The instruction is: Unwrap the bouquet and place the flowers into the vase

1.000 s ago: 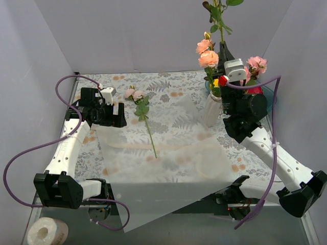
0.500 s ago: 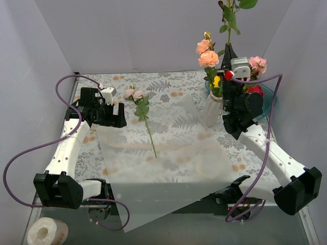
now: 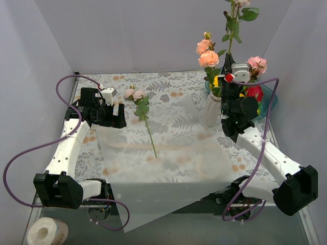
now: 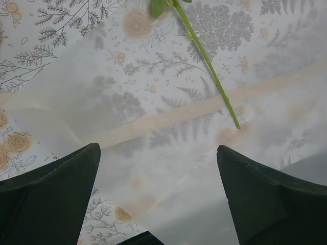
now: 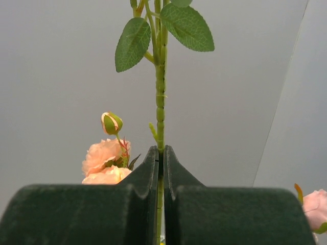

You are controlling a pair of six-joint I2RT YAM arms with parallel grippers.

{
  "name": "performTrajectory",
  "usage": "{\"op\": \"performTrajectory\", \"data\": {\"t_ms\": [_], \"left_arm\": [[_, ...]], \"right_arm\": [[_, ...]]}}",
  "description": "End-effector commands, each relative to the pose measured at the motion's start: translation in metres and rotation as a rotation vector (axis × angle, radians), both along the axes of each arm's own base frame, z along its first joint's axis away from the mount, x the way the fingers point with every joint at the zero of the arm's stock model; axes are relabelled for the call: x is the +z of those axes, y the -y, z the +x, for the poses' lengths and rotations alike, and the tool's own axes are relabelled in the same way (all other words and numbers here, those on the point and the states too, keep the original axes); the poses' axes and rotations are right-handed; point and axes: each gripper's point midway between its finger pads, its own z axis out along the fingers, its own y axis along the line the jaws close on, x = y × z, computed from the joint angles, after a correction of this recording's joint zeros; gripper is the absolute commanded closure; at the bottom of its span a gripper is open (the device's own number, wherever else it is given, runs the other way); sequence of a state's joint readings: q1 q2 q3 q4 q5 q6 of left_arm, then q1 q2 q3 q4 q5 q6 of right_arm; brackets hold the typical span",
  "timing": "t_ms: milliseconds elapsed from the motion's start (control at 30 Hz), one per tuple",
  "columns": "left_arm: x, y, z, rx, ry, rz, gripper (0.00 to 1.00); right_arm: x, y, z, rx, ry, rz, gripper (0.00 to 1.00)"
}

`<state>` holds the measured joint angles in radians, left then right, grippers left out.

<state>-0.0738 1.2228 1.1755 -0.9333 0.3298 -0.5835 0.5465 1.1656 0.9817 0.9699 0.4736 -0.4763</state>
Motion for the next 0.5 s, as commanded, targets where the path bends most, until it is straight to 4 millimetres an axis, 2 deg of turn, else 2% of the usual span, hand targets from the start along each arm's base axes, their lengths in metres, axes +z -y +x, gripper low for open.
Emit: {"op": "performTrajectory", "data": {"t_ms": [0,33,100,133,233,333,467], "left_arm": [[0.019,0.001,0.006,-0.004,0.054,-0.016,0.02],[0.020,0.001,0.006,-0.003,0.053,-0.017,0.02],[0.023,0.002,0.005,-0.007,0.057,-0.017,0.02],[0.025,0.001,0.004,-0.006,0.063,-0.017,0.02],[0.024,-0.001,0.002,-0.004,0.070,-0.003,0.02],[0.025,-0.002,0.001,-0.004,0.073,0.002,0.02],[0.029,-0.001,0.002,-0.006,0.081,-0.006,0.02]], "right_arm": [[-0.007,0.009,0.002,0.021,-0.042,0.059,0.99],[-0.017,0.010,0.005,0.022,-0.066,0.056,0.99],[-0.024,0.013,0.003,0.040,-0.077,0.073,0.99],[-0.037,0.014,0.006,0.049,-0.101,0.091,0.99],[-0.049,0.017,0.005,0.057,-0.120,0.115,0.99],[-0.068,0.013,0.011,0.068,-0.173,0.087,0.99],[-0.079,0.006,0.012,0.107,-0.223,0.079,0.98]]}}
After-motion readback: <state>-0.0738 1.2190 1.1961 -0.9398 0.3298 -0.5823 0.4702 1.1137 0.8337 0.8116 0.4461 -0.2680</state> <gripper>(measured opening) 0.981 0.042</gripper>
